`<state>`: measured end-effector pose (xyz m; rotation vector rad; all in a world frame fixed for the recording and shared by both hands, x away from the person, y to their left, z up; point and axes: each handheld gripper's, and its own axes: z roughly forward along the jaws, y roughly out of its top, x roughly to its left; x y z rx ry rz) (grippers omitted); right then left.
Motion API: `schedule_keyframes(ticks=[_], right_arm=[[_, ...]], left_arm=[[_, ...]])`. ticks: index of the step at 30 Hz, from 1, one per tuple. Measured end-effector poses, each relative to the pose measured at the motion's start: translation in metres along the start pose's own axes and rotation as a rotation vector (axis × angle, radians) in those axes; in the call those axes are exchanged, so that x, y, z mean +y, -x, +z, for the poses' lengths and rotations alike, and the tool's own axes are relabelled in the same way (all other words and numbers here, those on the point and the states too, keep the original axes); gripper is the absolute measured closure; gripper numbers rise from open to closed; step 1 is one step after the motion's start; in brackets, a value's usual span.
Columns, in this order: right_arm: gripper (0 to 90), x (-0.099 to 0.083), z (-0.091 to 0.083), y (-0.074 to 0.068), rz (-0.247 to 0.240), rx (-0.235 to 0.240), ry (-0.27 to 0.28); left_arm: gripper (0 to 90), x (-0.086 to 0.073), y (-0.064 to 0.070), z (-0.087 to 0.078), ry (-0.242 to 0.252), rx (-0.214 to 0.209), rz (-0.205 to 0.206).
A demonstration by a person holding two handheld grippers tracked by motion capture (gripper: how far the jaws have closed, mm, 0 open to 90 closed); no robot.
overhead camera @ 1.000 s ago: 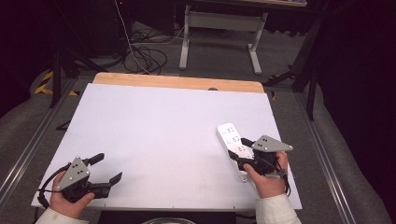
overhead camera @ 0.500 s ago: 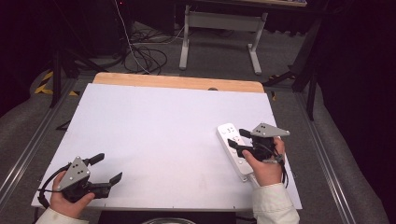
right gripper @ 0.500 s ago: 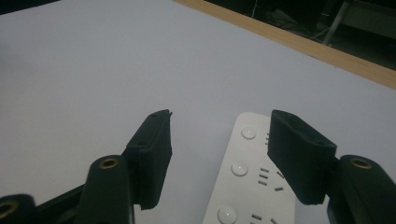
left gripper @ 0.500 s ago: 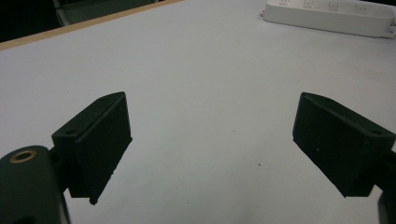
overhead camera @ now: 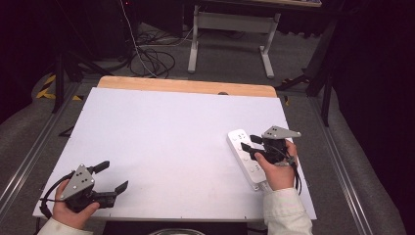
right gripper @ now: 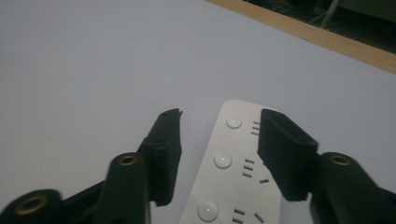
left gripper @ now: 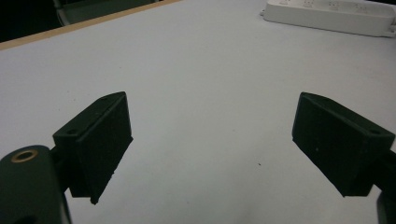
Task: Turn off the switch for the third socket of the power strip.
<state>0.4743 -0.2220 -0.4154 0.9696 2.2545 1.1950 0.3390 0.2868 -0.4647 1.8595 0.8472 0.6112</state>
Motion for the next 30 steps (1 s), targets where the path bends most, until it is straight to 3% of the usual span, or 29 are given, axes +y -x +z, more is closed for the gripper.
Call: schedule_keyframes(ticks=[1, 3, 5, 7, 11, 23, 30], right_arm=[[58.6, 0.0, 0.0, 0.0, 0.0, 0.0, 0.0], [69.8, 0.0, 0.003, -0.001, -0.014, 0.005, -0.011], [87.5, 0.001, 0.008, -0.001, -0.045, 0.003, -0.018], [90.0, 0.002, 0.01, -0.001, -0.05, 0.007, -0.023], [90.0, 0.002, 0.021, -0.001, -0.058, 0.013, -0.059], [90.0, -0.005, 0.043, 0.007, -0.008, -0.014, -0.141], [90.0, -0.007, 0.05, 0.005, -0.03, -0.036, -0.182]], left_arm=[[12.3, 0.0, 0.0, 0.0, 0.0, 0.0, 0.0], [12.3, 0.0, 0.0, 0.0, 0.0, -0.001, 0.0], [12.4, 0.0, 0.0, 0.0, -0.001, -0.001, 0.001], [12.5, 0.0, 0.0, 0.0, -0.002, 0.0, 0.0], [12.5, 0.0, 0.0, 0.001, -0.004, 0.003, 0.003], [12.5, 0.0, -0.001, 0.001, -0.009, 0.004, 0.003], [12.8, 0.0, 0.0, 0.001, -0.011, 0.003, 0.006]])
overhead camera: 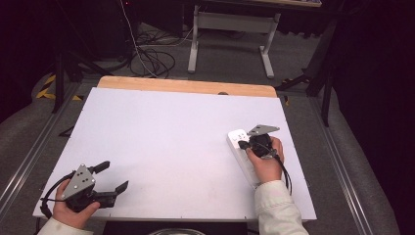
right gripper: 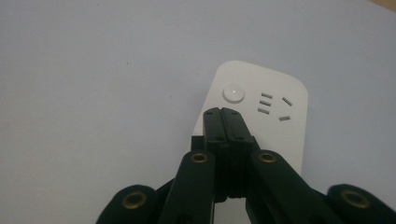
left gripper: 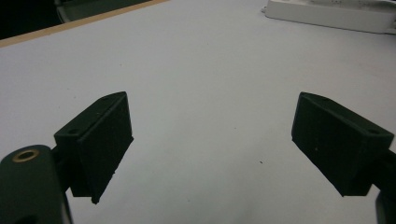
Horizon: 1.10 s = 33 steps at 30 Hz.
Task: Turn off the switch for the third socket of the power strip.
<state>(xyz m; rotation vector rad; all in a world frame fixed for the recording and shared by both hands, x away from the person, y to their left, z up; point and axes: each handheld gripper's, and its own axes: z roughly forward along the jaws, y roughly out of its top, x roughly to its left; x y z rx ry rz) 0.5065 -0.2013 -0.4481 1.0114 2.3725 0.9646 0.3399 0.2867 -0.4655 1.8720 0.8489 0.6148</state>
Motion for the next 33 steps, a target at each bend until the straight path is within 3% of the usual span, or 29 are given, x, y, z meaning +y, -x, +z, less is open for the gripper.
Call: schedule_keyframes(ticks=[33], right_arm=[[90.0, -0.0024, 0.007, -0.0024, -0.004, -0.01, -0.034]], left_arm=[[12.9, -0.0001, 0.0008, 0.0002, -0.001, 0.0, -0.004]])
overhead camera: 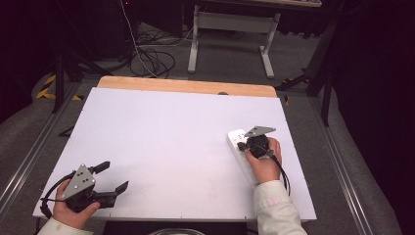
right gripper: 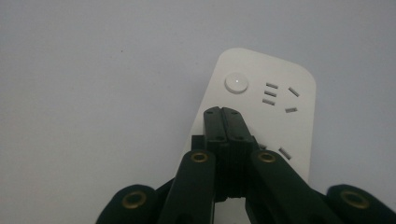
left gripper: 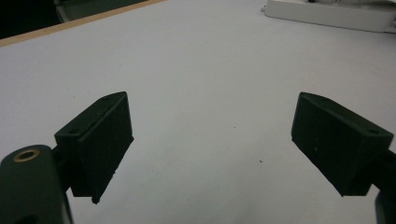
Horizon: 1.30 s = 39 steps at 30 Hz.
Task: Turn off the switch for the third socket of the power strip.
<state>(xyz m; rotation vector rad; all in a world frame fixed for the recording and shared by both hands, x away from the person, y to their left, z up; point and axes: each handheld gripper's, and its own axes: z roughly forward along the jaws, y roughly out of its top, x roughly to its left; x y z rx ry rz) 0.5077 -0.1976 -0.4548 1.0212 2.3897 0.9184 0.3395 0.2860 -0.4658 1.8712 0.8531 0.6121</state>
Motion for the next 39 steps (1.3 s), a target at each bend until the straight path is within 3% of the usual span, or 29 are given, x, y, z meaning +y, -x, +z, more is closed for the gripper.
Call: schedule_keyframes(ticks=[26, 27, 28, 30, 32, 39], right_arm=[[90.0, 0.001, 0.001, -0.001, 0.013, -0.013, -0.012], [90.0, 0.001, -0.001, -0.001, 0.012, -0.017, 0.015], [90.0, 0.003, -0.005, -0.002, -0.003, -0.025, 0.002], [90.0, 0.006, -0.014, -0.005, -0.009, -0.015, 0.076], [90.0, 0.01, -0.024, -0.007, -0.026, -0.032, 0.103], [90.0, 0.013, -0.031, -0.011, -0.027, -0.03, 0.124]], left_arm=[[12.9, 0.0, 0.0, 0.0, -0.001, -0.002, 0.004], [12.9, 0.0, 0.0, -0.001, 0.0, -0.003, 0.005], [12.9, 0.0, 0.0, -0.001, 0.001, -0.004, 0.005], [12.9, 0.0, 0.0, 0.0, -0.001, -0.005, -0.002], [12.9, 0.0, -0.001, 0.001, -0.004, -0.004, -0.004], [12.9, 0.0, 0.0, 0.0, 0.002, -0.002, -0.001]])
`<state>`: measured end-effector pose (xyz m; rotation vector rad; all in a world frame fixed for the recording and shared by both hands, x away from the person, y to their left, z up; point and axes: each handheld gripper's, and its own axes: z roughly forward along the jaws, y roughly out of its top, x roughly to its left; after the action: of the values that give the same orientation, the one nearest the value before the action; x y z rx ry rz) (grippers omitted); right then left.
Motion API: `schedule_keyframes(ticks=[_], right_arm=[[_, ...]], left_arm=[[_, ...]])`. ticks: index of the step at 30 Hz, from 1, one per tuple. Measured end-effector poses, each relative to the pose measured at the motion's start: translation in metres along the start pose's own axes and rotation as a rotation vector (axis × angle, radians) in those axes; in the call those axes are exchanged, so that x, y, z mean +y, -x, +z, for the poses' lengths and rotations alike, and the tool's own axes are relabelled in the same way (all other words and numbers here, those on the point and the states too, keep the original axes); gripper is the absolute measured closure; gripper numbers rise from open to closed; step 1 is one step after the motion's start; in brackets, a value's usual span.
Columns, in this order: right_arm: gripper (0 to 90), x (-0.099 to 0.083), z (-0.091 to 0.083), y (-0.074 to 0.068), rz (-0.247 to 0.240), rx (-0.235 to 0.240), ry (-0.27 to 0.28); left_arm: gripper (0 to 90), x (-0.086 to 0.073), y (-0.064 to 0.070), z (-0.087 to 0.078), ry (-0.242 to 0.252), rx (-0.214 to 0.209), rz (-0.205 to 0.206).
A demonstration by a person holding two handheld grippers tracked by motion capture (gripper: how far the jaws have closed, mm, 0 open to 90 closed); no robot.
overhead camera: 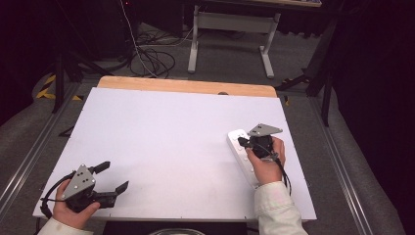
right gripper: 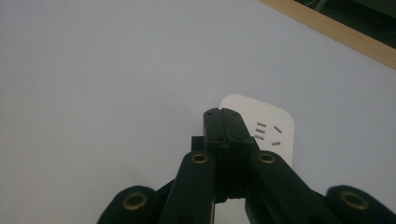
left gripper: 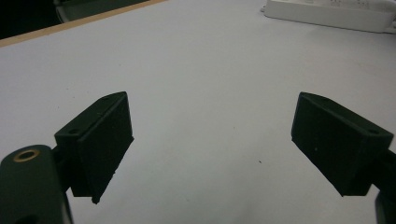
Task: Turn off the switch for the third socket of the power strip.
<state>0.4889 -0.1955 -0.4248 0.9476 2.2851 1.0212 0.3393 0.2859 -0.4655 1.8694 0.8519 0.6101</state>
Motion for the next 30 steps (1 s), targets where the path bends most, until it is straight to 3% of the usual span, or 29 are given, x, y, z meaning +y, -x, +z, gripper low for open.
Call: schedule_keyframes(ticks=[16, 22, 24, 30], right_arm=[[90.0, 0.004, -0.012, 0.0, 0.008, -0.002, 0.047], [58.4, 0.011, -0.027, -0.002, 0.022, -0.015, 0.107], [49.8, 0.014, -0.035, -0.005, 0.021, 0.0, 0.137], [34.5, 0.015, -0.045, -0.012, 0.028, 0.022, 0.17]], left_arm=[[12.9, 0.0, 0.0, 0.0, 0.0, 0.001, 0.0], [12.9, 0.0, -0.001, 0.0, 0.0, 0.0, 0.004], [12.9, 0.0, -0.001, 0.0, 0.001, -0.001, 0.003], [12.9, 0.0, -0.001, -0.001, 0.0, -0.003, 0.002]])
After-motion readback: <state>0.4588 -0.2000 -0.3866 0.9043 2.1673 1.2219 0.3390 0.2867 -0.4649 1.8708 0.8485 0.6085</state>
